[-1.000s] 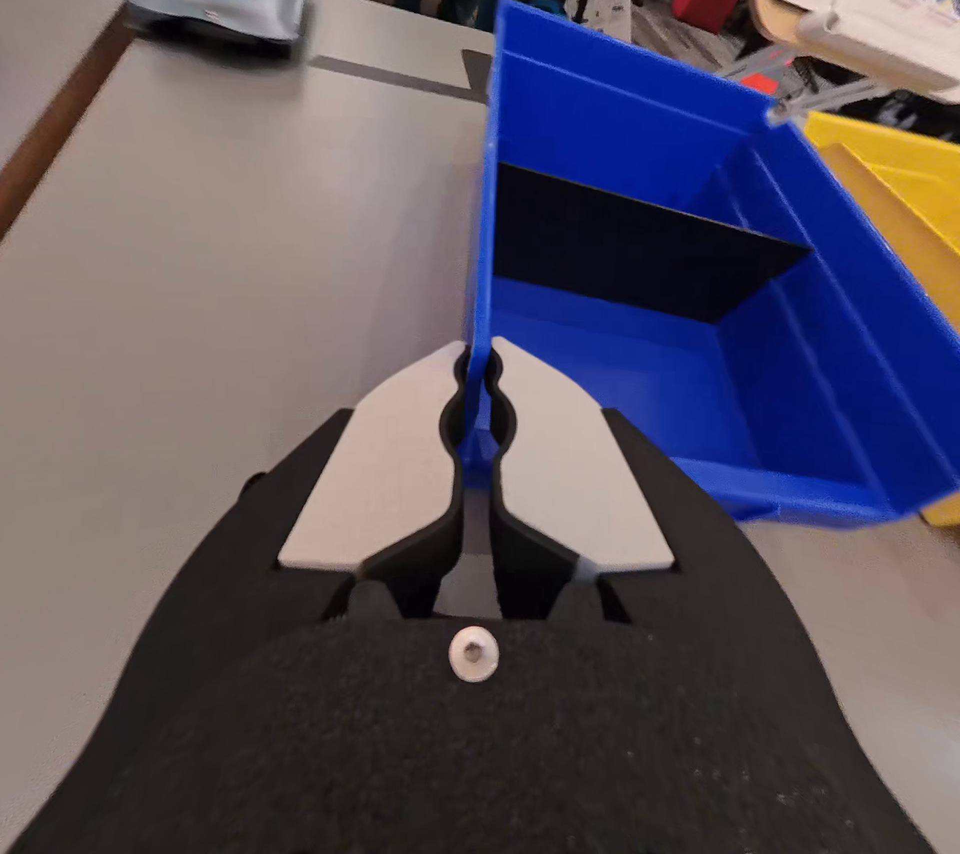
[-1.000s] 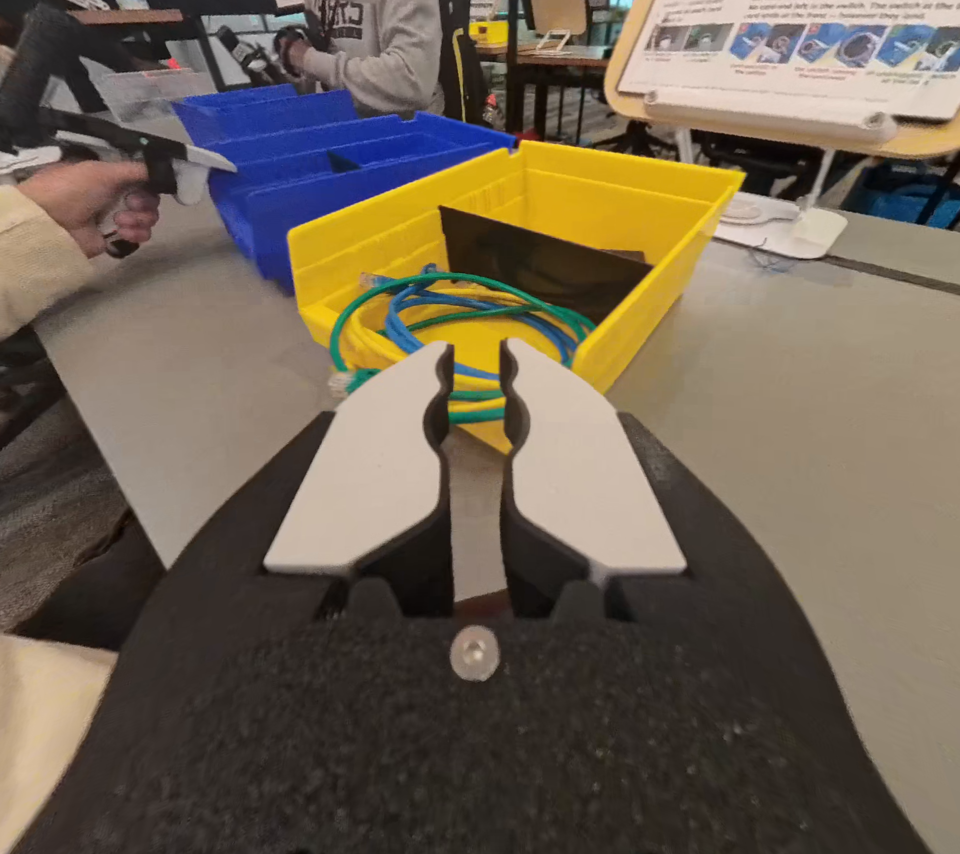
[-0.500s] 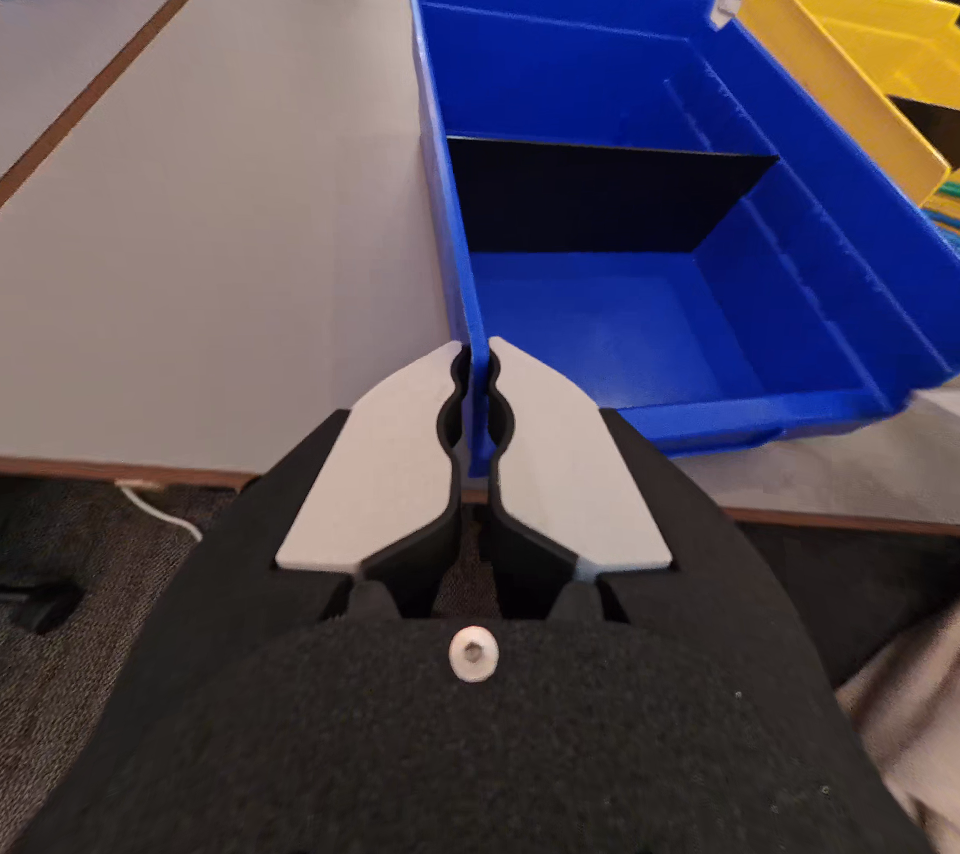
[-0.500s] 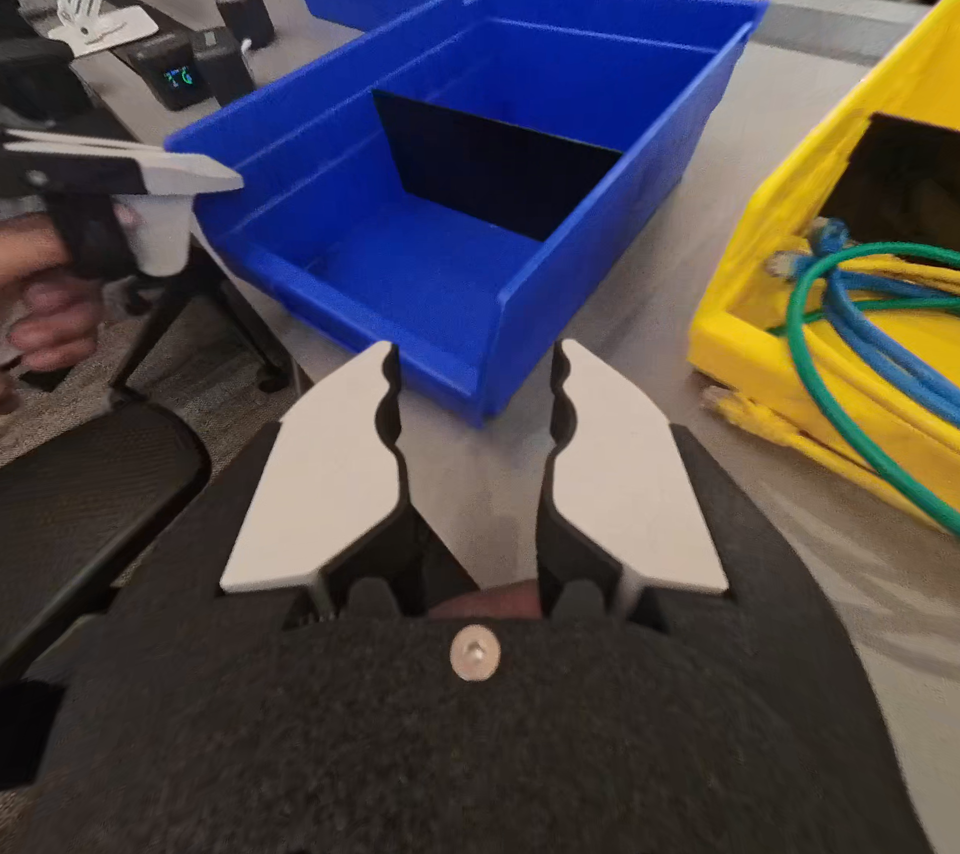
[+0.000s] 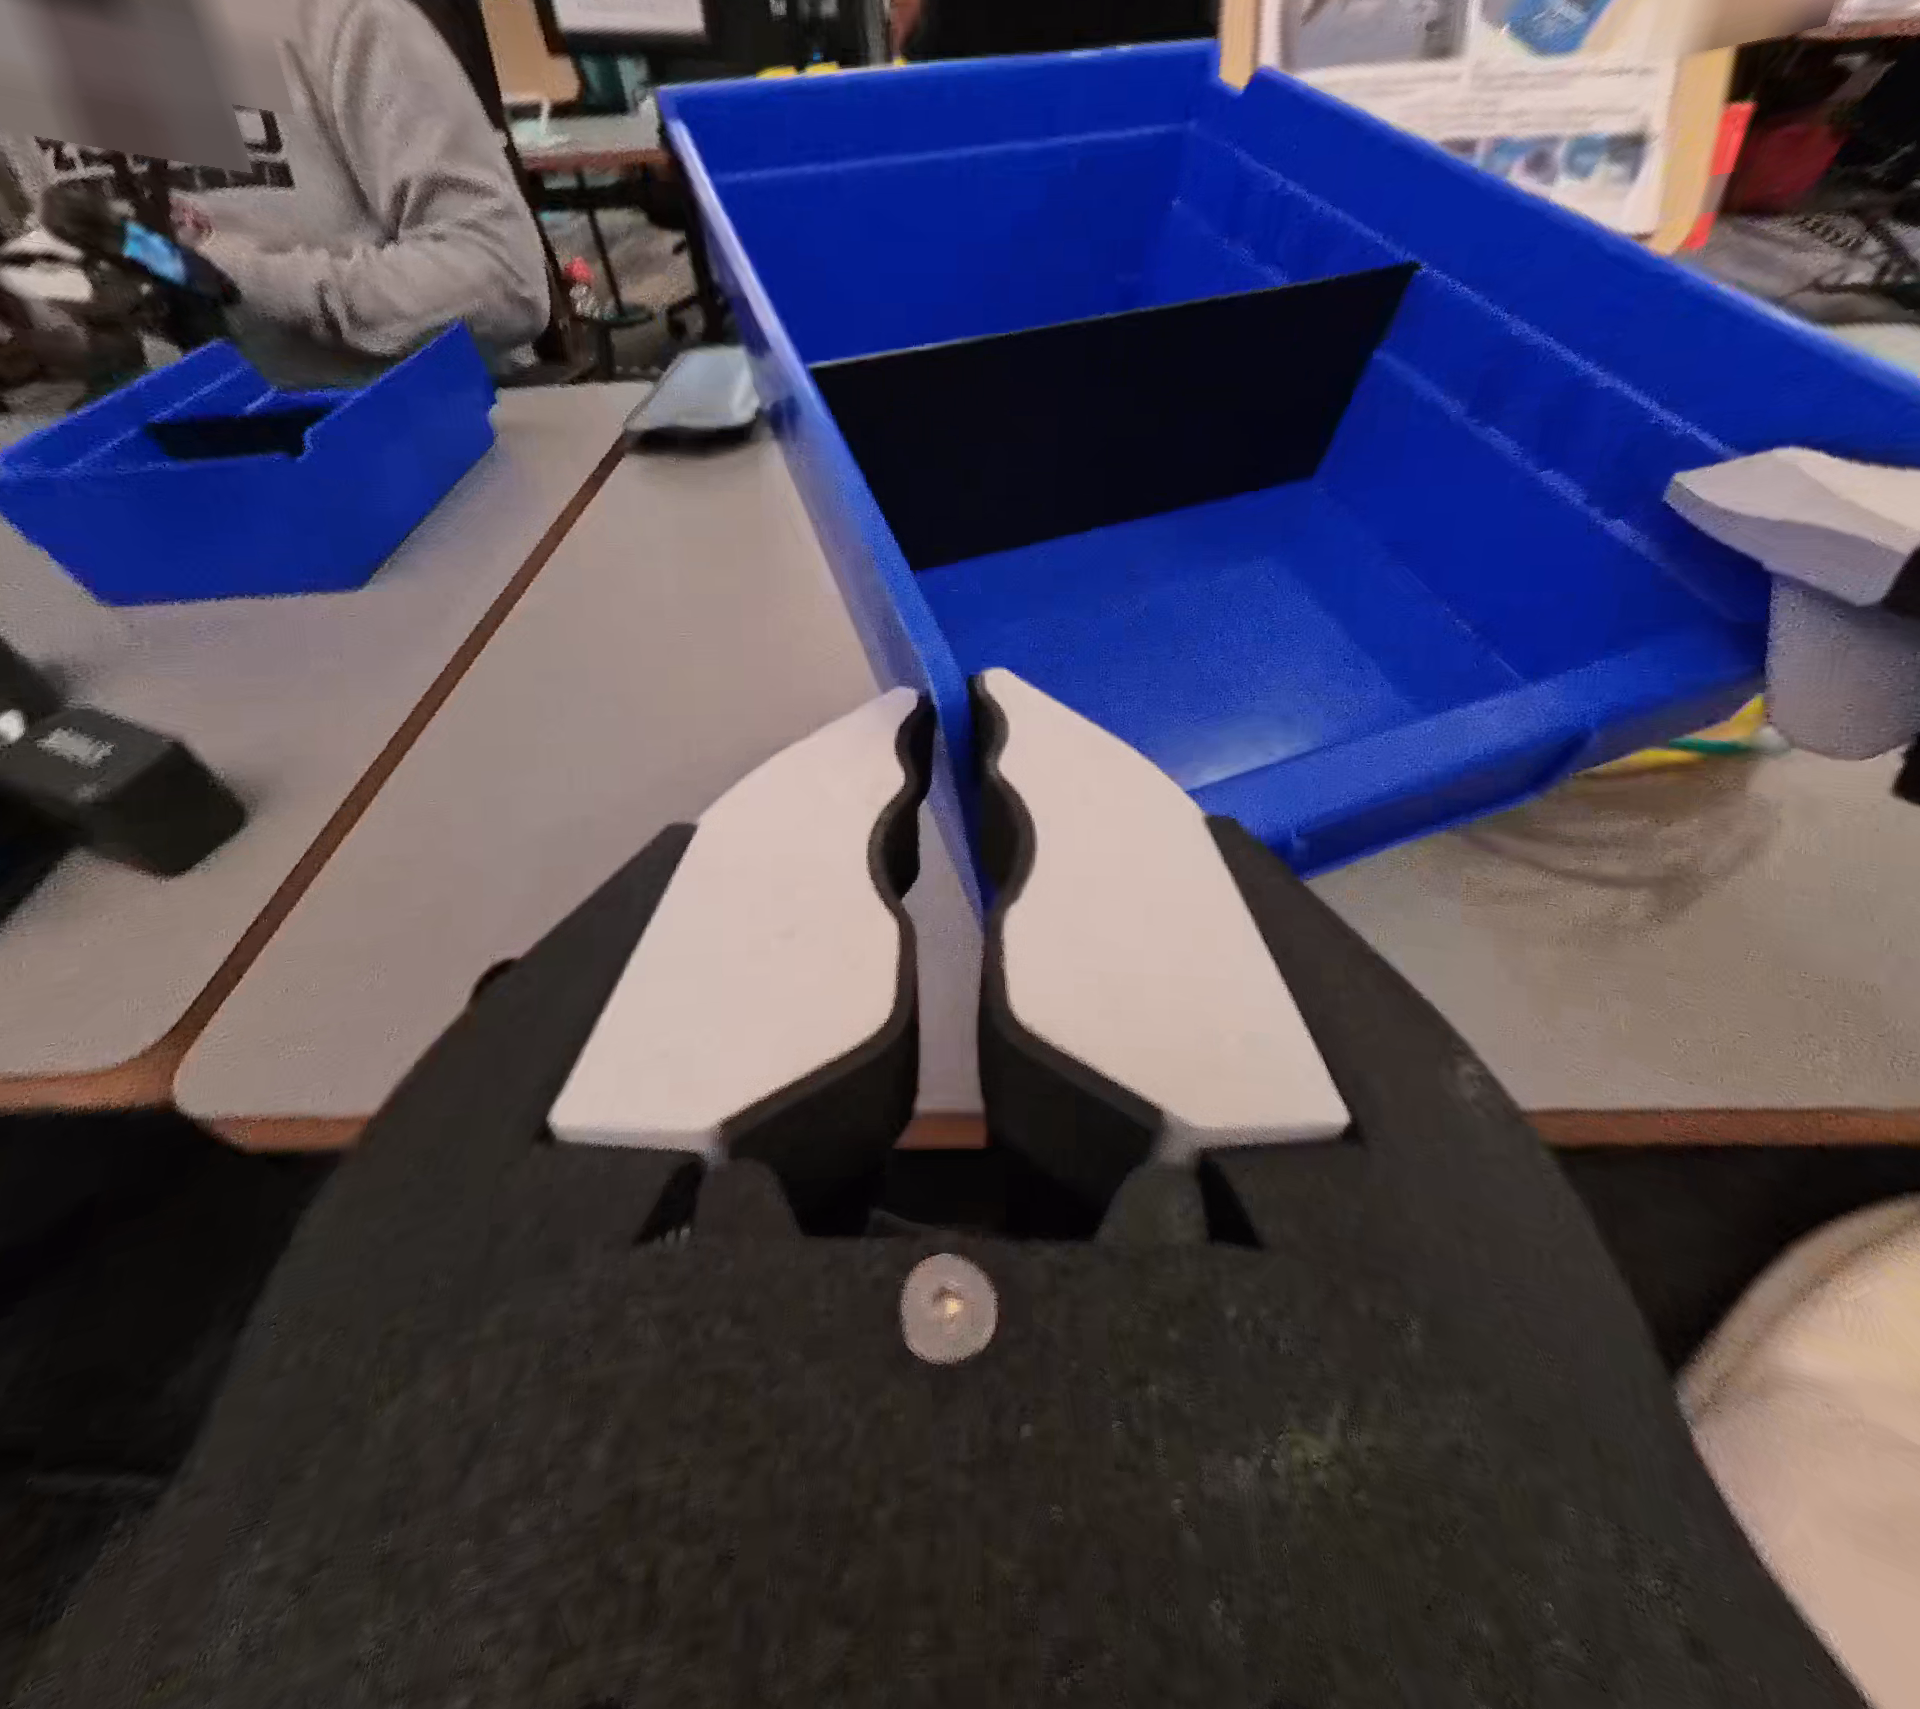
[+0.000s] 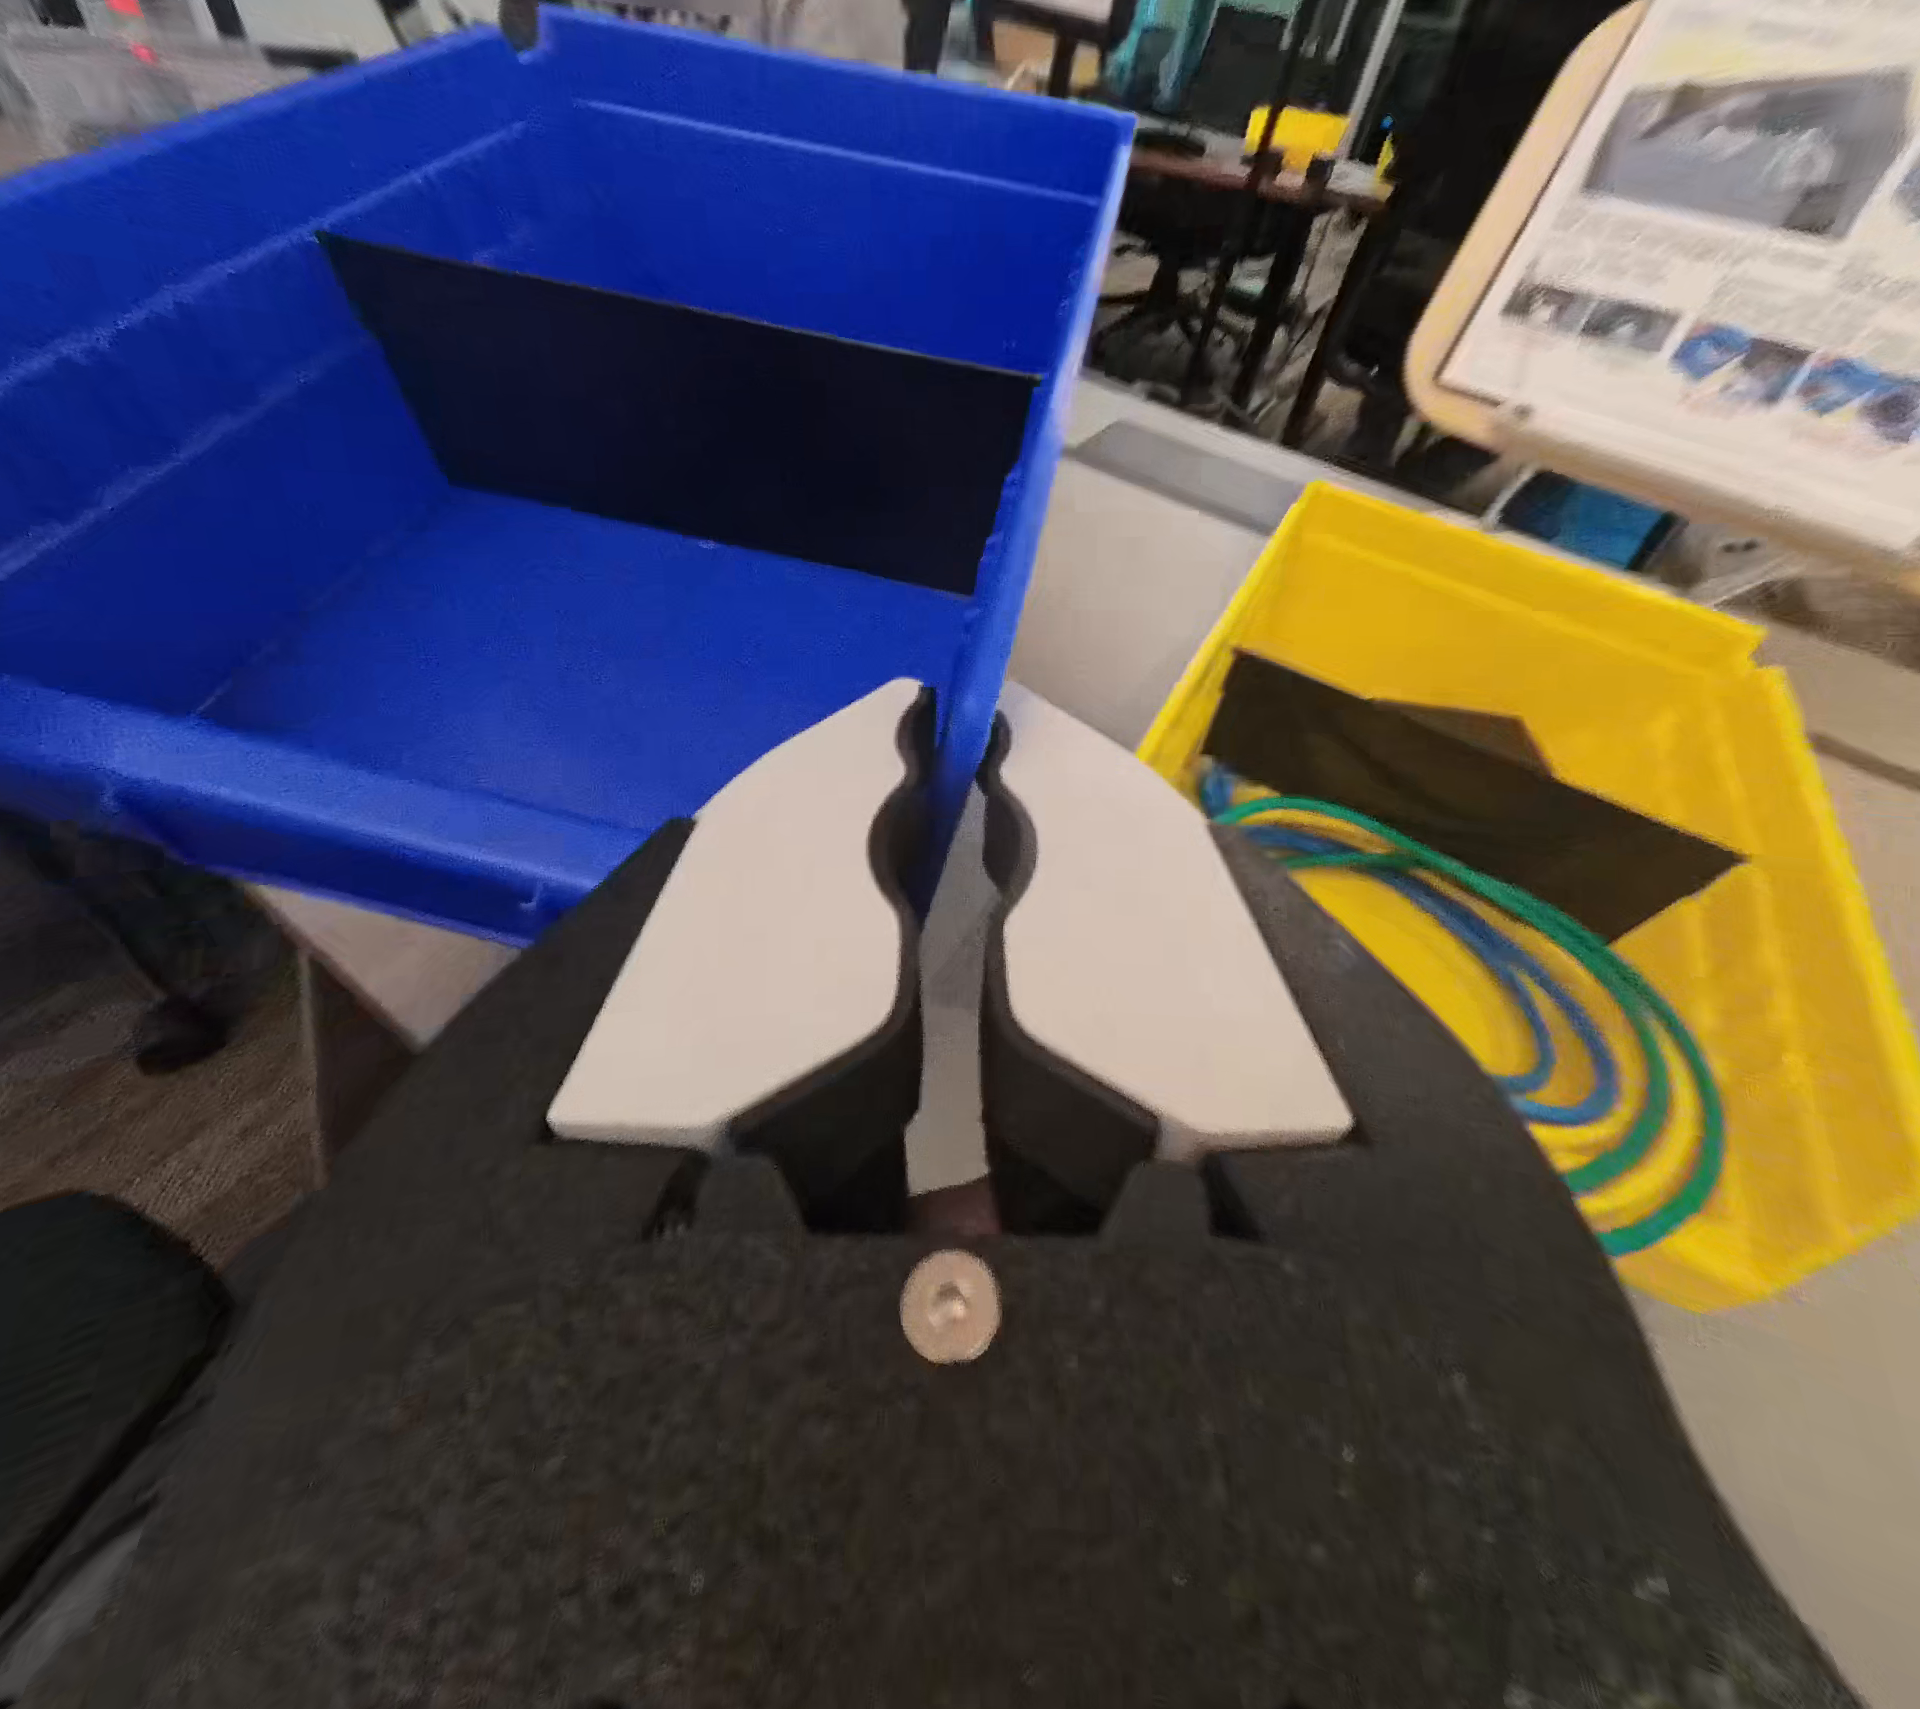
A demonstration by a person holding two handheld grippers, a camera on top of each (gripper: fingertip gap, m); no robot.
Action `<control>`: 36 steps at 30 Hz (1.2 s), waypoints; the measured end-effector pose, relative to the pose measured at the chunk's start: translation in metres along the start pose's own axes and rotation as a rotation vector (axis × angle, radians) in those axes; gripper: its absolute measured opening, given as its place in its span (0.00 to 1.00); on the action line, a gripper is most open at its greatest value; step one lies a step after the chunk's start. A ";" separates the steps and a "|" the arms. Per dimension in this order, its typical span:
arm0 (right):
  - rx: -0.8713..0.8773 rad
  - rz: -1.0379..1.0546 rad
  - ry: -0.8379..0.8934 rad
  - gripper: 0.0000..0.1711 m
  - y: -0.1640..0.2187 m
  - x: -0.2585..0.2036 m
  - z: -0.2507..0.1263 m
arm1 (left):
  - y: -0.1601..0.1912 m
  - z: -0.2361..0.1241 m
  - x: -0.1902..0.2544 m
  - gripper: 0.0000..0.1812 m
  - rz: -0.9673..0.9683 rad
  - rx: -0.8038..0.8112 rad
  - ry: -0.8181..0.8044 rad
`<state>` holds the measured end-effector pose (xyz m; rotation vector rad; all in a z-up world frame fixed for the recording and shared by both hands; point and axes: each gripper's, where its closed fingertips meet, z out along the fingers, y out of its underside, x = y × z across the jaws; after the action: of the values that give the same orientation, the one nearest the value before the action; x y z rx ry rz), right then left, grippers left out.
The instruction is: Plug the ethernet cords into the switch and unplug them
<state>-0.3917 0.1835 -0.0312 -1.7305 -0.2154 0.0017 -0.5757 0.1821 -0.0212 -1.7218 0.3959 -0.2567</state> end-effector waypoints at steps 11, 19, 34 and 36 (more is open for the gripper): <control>0.061 0.083 0.439 0.03 -0.043 0.300 -0.103 | -0.116 0.129 0.281 0.03 0.179 0.034 0.316; -0.267 0.140 0.534 0.04 0.115 0.491 -0.179 | -0.040 0.195 0.508 0.02 0.205 -0.065 0.430; -0.349 0.308 0.545 0.04 0.209 0.525 -0.166 | 0.059 0.199 0.546 0.06 0.089 -0.280 0.549; -0.334 0.295 0.561 0.05 0.209 0.527 -0.165 | 0.060 0.197 0.547 0.07 0.082 -0.288 0.568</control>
<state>0.1759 0.0666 -0.1438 -2.0049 0.4767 -0.3150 -0.0062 0.1325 -0.1435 -1.8913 0.9541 -0.6602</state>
